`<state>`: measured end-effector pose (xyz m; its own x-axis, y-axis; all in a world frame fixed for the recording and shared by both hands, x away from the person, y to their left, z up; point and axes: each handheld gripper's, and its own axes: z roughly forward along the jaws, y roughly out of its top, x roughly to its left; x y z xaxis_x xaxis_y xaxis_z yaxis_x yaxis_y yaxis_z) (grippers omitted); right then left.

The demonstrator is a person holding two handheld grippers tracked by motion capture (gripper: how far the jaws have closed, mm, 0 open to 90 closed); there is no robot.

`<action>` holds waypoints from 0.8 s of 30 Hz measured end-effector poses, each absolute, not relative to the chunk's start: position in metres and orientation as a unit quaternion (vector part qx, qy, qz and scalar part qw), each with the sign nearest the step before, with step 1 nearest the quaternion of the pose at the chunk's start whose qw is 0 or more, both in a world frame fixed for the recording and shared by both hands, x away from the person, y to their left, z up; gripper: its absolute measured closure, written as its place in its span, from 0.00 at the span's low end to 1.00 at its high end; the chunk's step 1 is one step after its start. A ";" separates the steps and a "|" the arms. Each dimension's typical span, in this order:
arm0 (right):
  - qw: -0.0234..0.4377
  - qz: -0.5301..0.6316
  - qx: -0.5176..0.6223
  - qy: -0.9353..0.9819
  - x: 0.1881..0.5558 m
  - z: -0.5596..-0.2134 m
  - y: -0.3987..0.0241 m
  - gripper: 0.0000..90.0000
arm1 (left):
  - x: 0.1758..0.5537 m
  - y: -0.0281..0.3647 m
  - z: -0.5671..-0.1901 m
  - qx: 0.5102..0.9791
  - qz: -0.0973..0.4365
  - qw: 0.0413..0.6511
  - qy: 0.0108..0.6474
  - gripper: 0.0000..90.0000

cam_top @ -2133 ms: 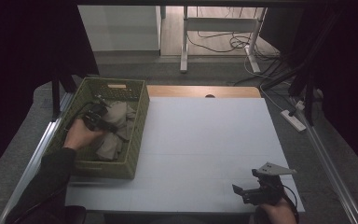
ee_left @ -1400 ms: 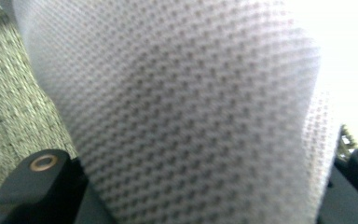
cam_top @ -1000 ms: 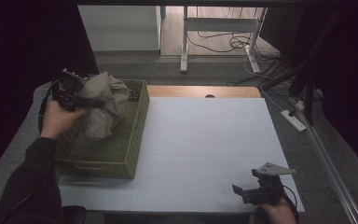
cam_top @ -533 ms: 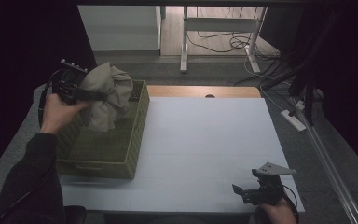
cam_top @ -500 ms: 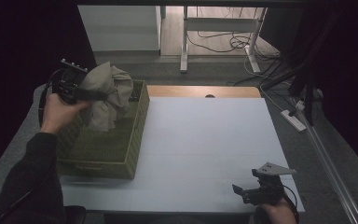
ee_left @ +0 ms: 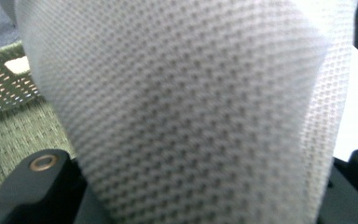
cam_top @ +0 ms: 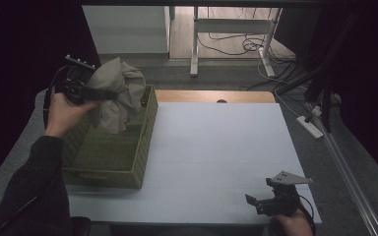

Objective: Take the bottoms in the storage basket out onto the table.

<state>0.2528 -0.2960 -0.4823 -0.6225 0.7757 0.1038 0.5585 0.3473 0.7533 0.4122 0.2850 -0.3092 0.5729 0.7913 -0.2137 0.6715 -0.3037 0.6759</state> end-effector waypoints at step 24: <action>0.137 0.396 0.411 0.809 0.253 -0.482 -0.296 0.01 | 0.412 0.248 -0.281 0.817 0.086 0.395 0.412 0.73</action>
